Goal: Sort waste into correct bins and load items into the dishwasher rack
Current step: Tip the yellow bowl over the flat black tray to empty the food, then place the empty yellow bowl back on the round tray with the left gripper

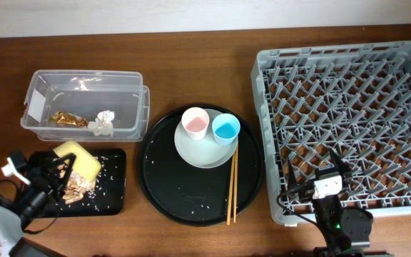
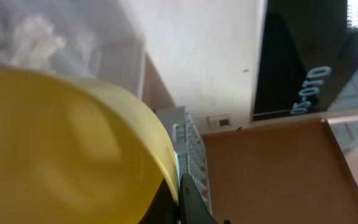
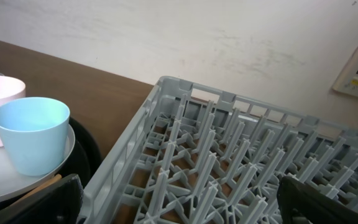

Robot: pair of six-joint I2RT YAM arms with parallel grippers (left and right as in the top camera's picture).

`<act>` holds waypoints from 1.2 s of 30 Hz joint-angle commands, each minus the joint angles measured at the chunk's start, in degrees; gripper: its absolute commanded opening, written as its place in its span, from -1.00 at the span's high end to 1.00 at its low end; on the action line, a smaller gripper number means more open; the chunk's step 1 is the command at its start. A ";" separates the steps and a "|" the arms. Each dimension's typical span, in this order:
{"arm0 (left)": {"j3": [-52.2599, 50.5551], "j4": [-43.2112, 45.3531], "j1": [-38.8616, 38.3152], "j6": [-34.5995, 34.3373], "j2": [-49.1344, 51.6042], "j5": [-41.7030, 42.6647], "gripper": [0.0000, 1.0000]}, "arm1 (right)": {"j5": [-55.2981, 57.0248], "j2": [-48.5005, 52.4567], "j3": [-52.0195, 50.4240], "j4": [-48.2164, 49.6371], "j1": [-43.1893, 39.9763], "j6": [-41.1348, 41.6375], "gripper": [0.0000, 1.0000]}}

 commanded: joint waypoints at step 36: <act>15.17 3.02 -95.51 -38.97 11.06 -79.10 0.99 | -0.22 -0.37 -0.48 -0.02 -0.31 0.44 -0.96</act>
